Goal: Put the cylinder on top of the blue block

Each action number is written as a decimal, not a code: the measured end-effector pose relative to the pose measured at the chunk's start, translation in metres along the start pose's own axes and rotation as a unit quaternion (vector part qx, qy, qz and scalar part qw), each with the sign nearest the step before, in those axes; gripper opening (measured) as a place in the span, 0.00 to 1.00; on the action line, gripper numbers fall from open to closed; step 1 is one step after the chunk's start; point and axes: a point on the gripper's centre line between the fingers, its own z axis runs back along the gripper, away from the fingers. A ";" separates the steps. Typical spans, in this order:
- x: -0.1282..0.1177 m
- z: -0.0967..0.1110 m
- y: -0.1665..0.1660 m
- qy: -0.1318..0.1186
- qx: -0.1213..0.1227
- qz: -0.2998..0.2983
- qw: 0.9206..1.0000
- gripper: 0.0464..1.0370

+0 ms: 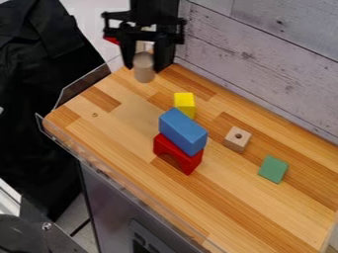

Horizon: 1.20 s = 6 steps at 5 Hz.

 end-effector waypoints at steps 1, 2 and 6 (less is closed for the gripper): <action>-0.026 0.013 -0.018 0.000 -0.015 -0.029 0.999 0.49; -0.047 0.010 -0.032 0.014 -0.011 -0.060 0.998 0.49; -0.060 -0.027 -0.049 0.074 0.007 -0.090 0.993 0.49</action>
